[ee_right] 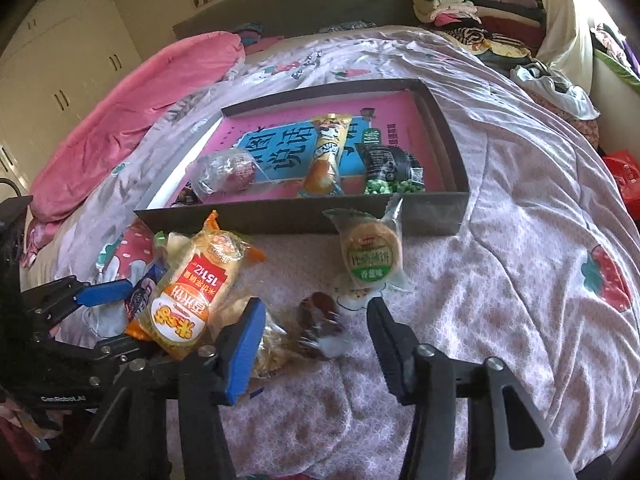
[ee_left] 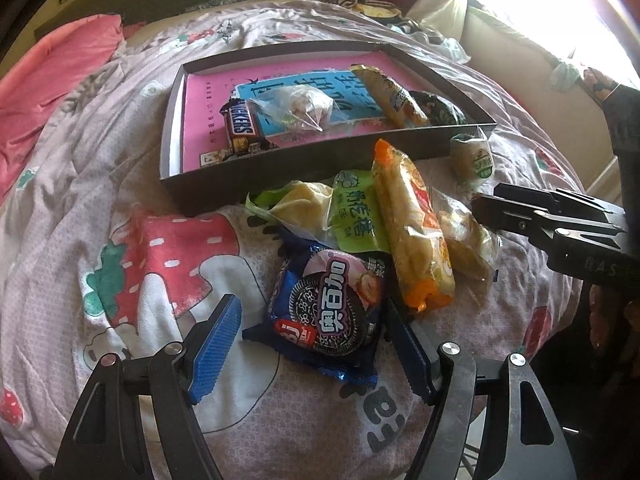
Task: Organize snacks
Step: 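Lower the left tool toward the blue Oreo-style biscuit pack while the right tool approaches the brown chocolate, then grasp the blue biscuit pack with the left tool while the right tool grasps the brown chocolate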
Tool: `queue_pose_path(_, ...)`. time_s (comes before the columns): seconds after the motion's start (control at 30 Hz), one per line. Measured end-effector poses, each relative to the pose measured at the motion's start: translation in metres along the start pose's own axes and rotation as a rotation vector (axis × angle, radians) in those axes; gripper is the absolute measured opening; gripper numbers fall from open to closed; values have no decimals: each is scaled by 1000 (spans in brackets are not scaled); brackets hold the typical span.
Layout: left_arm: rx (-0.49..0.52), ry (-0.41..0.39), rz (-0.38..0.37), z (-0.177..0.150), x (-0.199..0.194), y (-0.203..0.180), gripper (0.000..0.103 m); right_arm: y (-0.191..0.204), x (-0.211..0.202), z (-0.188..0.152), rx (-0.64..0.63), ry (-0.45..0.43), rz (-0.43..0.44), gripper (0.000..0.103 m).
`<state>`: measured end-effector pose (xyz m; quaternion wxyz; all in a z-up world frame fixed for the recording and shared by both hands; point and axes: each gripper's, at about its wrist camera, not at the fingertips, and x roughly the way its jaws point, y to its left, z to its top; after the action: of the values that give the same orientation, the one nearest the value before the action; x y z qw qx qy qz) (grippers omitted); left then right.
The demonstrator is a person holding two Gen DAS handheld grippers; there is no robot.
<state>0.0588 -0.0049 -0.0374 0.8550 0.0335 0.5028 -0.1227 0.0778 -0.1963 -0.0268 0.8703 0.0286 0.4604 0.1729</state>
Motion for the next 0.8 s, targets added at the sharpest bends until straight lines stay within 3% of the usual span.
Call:
queue_pose_path(0.3,-11,4,0,-1,5,2,75,-4,4,0,12,10,14,45)
queue_pose_path(0.43,-15,3,6,-1,7,2,75,-4,8,-2,-30,24,-49,41)
queue_pose_path(0.8,-54,-6,-20,-2,12,8,76,-1,13,-7,-67,59,-32,32)
